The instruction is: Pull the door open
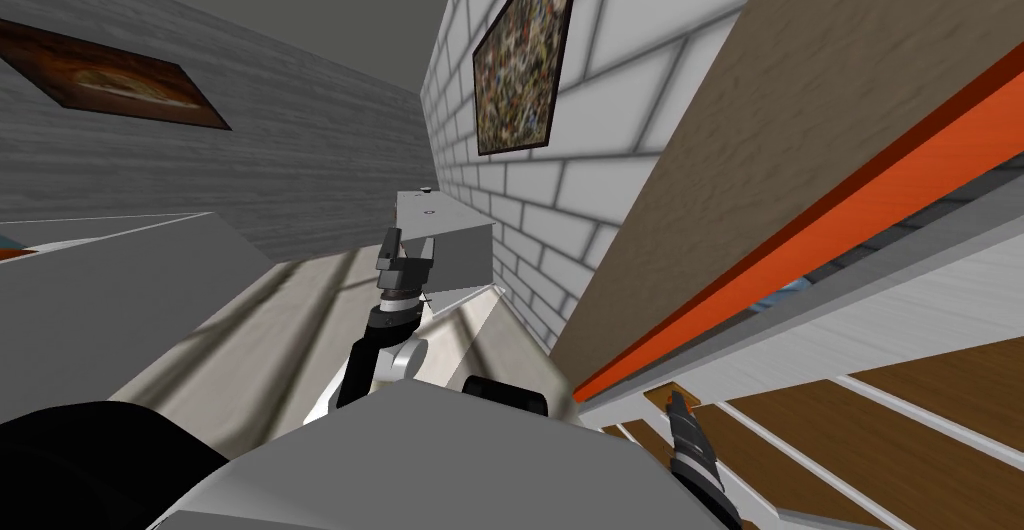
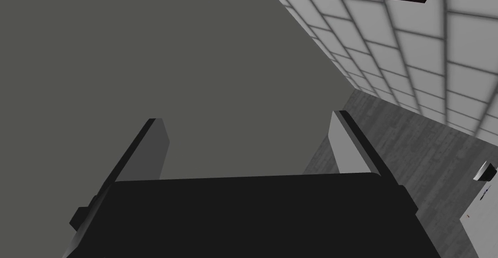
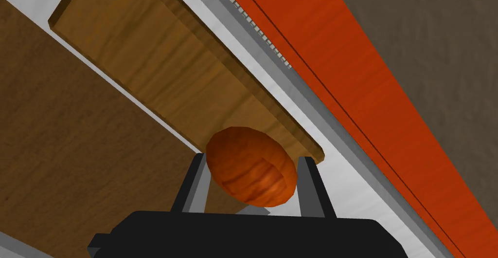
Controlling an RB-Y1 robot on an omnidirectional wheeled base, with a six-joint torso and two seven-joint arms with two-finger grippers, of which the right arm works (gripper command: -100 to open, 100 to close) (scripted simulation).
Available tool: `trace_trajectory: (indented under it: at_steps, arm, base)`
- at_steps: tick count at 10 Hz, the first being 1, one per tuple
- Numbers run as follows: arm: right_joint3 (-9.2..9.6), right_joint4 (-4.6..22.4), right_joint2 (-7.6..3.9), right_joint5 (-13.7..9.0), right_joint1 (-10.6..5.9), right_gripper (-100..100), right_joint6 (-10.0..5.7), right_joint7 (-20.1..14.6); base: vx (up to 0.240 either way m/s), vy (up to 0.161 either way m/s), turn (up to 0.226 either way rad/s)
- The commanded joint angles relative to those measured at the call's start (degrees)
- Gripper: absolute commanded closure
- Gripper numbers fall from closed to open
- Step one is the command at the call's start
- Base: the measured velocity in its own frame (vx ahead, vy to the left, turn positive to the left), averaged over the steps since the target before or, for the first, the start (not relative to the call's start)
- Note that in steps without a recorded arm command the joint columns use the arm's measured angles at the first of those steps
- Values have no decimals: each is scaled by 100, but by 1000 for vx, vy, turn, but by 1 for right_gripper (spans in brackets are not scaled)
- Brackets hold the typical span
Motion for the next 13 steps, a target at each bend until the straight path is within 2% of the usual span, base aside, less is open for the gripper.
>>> trace_trajectory:
  at_steps: [1,2,3,6,7,8,9,13]
  arm:
    - [-3,33,6,-41,-8,100,11,-286]
    - [-3,33,6,-41,-8,100,11,-319]
    - [2,34,10,-72,-25,100,23,-547]
    - [13,38,18,-135,-61,100,47,-975]
    - [13,38,18,-135,-61,100,47,-1024]
    - [18,40,22,-167,-78,100,59,-1238]
    - [18,40,22,-167,-78,100,59,-1260]
    - [34,46,34,-265,-133,100,96,-1923]
  base:
    - [-42,7,32]
    - [-30,4,15]
    - [-38,1,36]
    - [-56,-3,42]
    - [-33,-1,21]
    - [-41,-3,36]
    - [-37,-4,24]
    - [-49,-3,40]
